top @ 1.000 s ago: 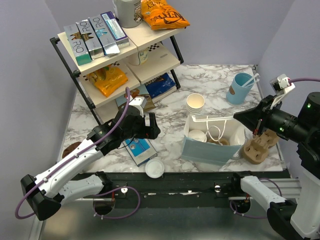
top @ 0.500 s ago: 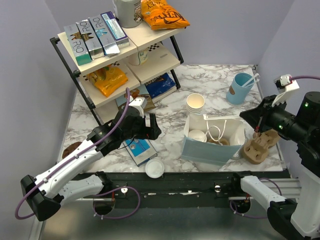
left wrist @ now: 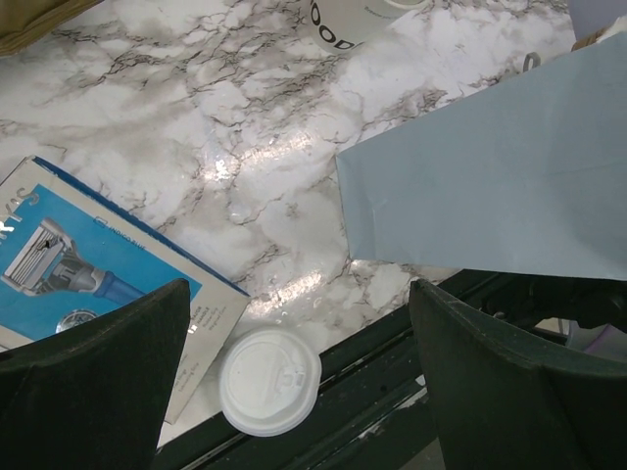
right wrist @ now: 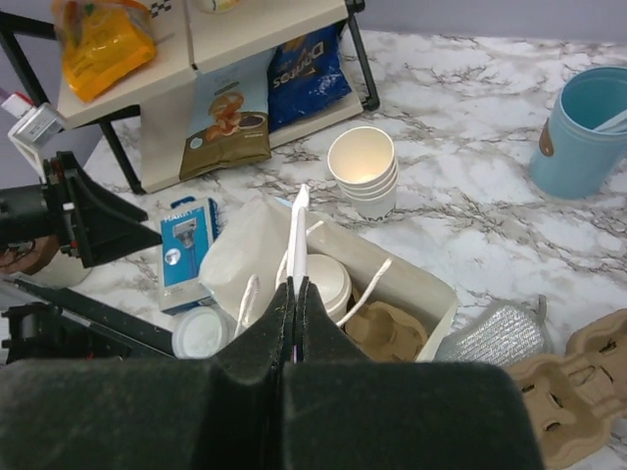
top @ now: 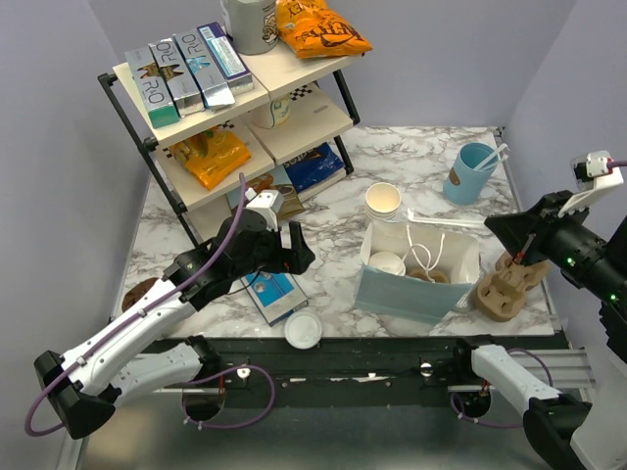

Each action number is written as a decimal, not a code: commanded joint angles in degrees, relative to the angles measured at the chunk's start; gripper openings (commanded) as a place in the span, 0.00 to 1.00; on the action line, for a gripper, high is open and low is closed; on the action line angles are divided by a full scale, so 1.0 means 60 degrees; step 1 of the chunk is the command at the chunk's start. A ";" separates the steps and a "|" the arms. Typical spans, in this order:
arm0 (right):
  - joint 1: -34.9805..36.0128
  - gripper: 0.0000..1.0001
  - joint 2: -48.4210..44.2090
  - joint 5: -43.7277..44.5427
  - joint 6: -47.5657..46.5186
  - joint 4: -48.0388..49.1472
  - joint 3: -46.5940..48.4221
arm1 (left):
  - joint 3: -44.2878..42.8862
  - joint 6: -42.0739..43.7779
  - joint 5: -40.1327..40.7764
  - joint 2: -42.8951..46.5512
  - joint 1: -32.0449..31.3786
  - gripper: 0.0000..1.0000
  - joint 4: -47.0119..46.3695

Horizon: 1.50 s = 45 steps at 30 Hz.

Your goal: Pack the takeout coffee

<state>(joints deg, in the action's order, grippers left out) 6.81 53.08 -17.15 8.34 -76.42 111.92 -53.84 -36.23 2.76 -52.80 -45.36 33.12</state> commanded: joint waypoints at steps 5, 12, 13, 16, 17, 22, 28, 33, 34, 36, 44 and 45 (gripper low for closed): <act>0.0037 0.01 -0.0687 0.1752 0.1669 -0.1823 -0.0735 | 0.0185 0.0032 -0.0197 0.0274 0.0046 0.99 -0.0174; 0.0037 0.01 -0.1419 0.2827 0.2448 -0.1838 -0.1500 | 0.0229 0.0017 -0.0241 0.0376 0.0046 0.99 -0.0232; 0.0037 0.01 -0.1507 0.3249 0.2434 -0.1838 -0.1456 | 0.0229 0.0017 -0.0227 0.0405 0.0046 0.99 -0.0233; 0.0037 0.01 -0.1683 0.3533 0.2083 -0.1853 -0.1470 | 0.0200 0.0017 -0.0226 0.0362 0.0046 0.99 -0.0218; 0.0052 0.01 -0.1698 0.3097 0.2024 -0.1853 -0.1586 | 0.0200 0.0032 -0.0226 0.0333 0.0046 0.99 -0.0218; 0.0037 0.01 -0.1786 0.2376 0.1746 -0.1824 -0.2641 | 0.0185 0.0018 -0.0197 0.0142 0.0046 0.99 -0.0189; 0.0037 0.01 -0.1918 0.1115 0.1467 -0.1838 -0.2452 | 0.0156 0.0032 -0.0226 -0.0033 0.0046 0.99 -0.0233; 0.0037 0.01 -0.1596 0.1246 0.1365 -0.1823 -0.2920 | 0.0126 0.0047 -0.0197 -0.0136 0.0046 0.99 -0.0160; 0.0052 0.01 -0.1538 0.1333 0.1350 -0.1838 -0.2921 | 0.0141 0.0032 -0.0168 -0.0107 0.0046 0.99 -0.0145; 0.0037 0.01 -0.1362 0.1539 0.1306 -0.1823 -0.2892 | 0.0141 0.0032 -0.0168 -0.0092 0.0046 0.99 -0.0188; 0.0037 0.01 -0.0732 0.2169 0.1247 -0.1809 -0.2876 | 0.0141 0.0032 -0.0153 -0.0210 0.0046 0.99 -0.0145; 0.0037 0.01 -0.0673 0.2140 0.1160 -0.1809 -0.2862 | 0.0141 0.0018 -0.0124 -0.0224 0.0046 0.99 -0.0130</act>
<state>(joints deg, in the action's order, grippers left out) 6.85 47.16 -6.22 16.88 -76.73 95.18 -53.21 -36.25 2.28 -53.69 -45.36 32.62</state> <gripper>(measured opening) 0.016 0.990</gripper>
